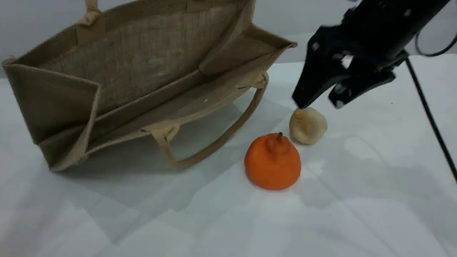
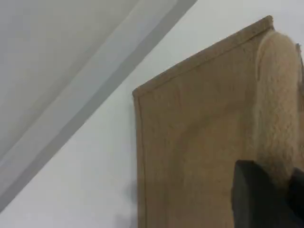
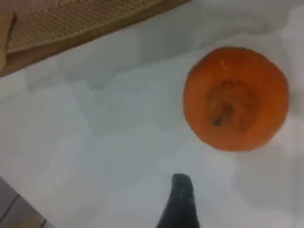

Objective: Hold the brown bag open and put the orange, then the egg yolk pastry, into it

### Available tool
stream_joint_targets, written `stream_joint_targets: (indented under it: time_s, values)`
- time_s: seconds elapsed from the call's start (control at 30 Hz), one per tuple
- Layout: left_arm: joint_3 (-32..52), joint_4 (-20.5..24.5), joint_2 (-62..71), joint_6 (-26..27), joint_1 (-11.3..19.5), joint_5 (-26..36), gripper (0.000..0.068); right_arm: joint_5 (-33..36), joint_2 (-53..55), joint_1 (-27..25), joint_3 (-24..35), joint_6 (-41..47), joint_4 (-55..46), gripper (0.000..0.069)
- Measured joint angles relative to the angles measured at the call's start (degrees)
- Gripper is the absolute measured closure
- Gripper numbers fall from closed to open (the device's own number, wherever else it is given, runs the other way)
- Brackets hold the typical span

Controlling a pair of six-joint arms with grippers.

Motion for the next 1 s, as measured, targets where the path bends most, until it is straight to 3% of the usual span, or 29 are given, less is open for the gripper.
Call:
stream_joint_targets:
  time_s: [1.0]
  values:
    - [0.0, -0.3, 0.0, -0.3, 0.0, 0.0, 0.0596, -16.3, 11.2, 7.0, -0.1, -0.2, 3.0, 0.0160]
